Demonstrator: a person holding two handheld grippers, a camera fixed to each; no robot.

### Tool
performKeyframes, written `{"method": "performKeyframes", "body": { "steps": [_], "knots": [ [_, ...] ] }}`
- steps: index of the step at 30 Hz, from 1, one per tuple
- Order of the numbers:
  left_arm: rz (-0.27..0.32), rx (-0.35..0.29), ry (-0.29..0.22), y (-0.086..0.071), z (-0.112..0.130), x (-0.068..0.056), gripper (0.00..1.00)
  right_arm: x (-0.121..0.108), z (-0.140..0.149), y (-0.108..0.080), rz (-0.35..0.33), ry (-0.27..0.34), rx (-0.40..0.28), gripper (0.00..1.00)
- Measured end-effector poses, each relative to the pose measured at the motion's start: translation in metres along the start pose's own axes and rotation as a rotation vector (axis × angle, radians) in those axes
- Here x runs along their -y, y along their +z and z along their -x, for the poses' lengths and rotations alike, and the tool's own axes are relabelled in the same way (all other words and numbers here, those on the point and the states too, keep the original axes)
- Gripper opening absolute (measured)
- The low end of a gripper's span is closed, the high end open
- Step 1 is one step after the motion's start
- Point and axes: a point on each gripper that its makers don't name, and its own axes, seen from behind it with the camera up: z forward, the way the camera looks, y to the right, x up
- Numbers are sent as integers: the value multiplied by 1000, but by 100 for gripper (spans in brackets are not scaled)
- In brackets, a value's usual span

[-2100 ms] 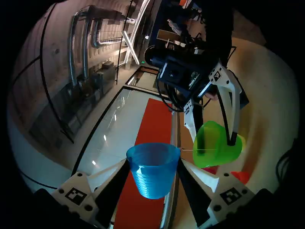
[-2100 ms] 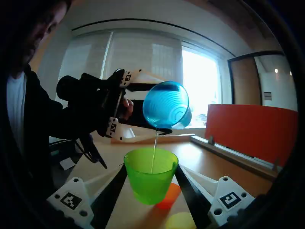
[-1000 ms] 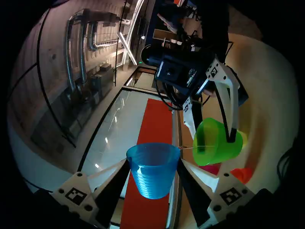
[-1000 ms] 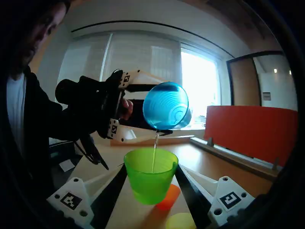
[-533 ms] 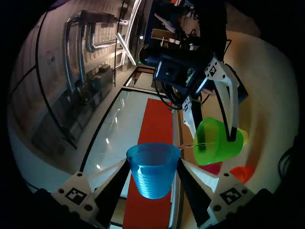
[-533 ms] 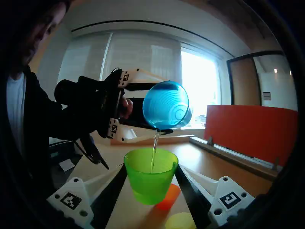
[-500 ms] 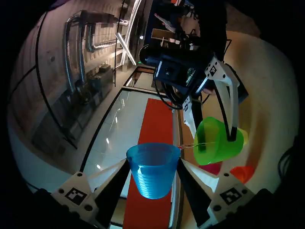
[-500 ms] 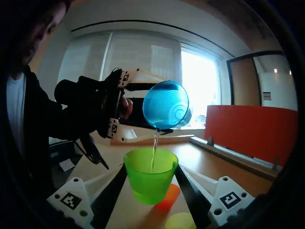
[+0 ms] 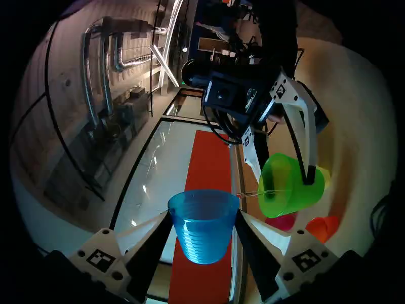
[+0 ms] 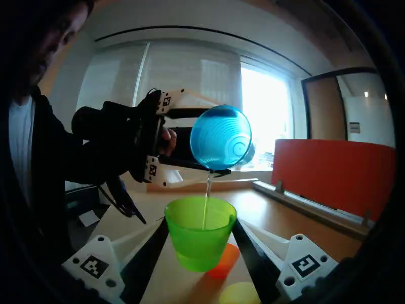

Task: Pour water

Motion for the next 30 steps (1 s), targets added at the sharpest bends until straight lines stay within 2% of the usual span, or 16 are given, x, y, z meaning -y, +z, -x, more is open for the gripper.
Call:
{"method": "performKeyframes", "body": {
  "steps": [30],
  "knots": [
    [8,8,69,3,-4,-1,84,-1,2,-1,5,-4,-2,90]
  ]
}}
